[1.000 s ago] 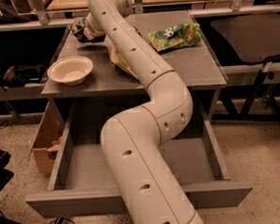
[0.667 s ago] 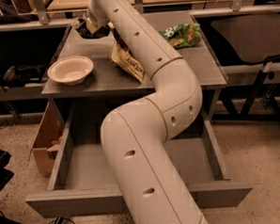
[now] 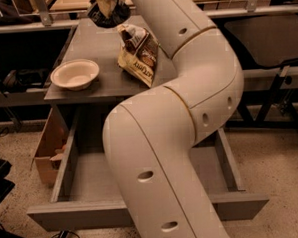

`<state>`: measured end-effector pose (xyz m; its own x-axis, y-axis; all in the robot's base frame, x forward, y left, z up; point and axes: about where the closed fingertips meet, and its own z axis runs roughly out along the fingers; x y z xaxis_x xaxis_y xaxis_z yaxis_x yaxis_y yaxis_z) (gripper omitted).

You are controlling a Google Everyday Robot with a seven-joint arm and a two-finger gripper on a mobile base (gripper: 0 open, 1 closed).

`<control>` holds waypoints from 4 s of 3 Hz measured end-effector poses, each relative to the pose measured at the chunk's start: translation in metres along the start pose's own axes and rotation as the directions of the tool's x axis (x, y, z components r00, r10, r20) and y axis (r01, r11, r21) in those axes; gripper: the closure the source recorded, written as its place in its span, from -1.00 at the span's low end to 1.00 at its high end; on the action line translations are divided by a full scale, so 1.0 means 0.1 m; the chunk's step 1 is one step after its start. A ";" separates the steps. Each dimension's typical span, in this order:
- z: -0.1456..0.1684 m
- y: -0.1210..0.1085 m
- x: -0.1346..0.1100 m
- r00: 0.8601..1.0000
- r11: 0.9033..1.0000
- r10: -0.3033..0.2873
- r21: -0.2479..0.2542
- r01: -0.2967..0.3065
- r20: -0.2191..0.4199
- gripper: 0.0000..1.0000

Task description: Place blue chip bag into top drawer

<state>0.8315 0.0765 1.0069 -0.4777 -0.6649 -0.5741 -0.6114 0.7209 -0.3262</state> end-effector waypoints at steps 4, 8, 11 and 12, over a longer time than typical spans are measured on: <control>-2.56 -0.32 0.88 0.852 0.893 0.435 -0.023 -0.449 0.290 1.00; -0.42 1.30 3.52 0.684 0.636 0.713 -0.268 -0.723 -0.154 1.00; 0.88 1.91 4.53 0.654 0.597 0.670 -0.269 -0.756 -0.350 0.71; 0.88 1.91 4.53 0.654 0.597 0.670 -0.269 -0.756 -0.350 0.25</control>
Offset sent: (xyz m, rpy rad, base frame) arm -0.2241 -0.1397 -0.0194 0.0986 0.0455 -0.2850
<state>0.5539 -0.0701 0.6186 -0.9434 -0.0203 -0.3312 -0.1739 0.8802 0.4415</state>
